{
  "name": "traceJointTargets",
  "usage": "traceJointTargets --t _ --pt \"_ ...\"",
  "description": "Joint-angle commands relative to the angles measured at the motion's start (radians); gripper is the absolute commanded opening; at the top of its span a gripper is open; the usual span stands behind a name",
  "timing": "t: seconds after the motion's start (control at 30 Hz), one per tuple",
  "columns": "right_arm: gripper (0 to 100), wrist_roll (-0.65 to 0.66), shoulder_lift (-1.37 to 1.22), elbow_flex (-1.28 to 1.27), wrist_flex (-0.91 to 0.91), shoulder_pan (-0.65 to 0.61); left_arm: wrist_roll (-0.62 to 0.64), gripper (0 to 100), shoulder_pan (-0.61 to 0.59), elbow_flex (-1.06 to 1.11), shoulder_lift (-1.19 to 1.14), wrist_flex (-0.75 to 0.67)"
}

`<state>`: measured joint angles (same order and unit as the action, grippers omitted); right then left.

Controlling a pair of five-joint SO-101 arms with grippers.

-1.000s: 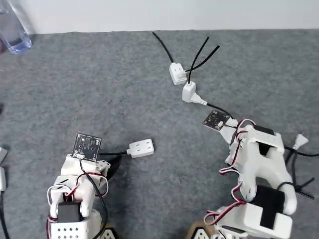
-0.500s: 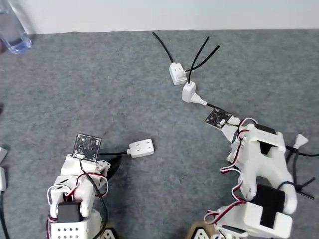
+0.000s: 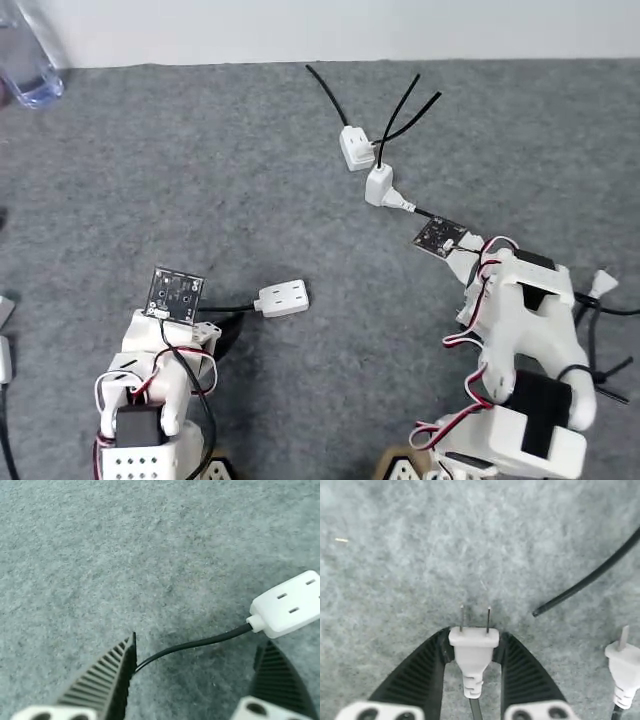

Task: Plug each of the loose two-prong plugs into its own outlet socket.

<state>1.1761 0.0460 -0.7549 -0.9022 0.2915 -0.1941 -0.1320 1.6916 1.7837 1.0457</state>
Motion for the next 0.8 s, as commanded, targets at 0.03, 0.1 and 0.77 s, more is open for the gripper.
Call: traceJointTargets --t 0.03,0.1,0.77 --pt "0.8 -0.080 0.004 0.020 -0.015 0.001 -0.003 35 0.002 -0.007 0.015 -0.002" --pt "0.8 -0.123 0.004 0.043 -0.021 -0.001 -0.002 35 0.002 -0.007 0.015 0.000" --pt "0.8 -0.482 0.208 0.367 -0.527 -0.366 0.150 35 0.003 -0.007 0.020 -0.109"
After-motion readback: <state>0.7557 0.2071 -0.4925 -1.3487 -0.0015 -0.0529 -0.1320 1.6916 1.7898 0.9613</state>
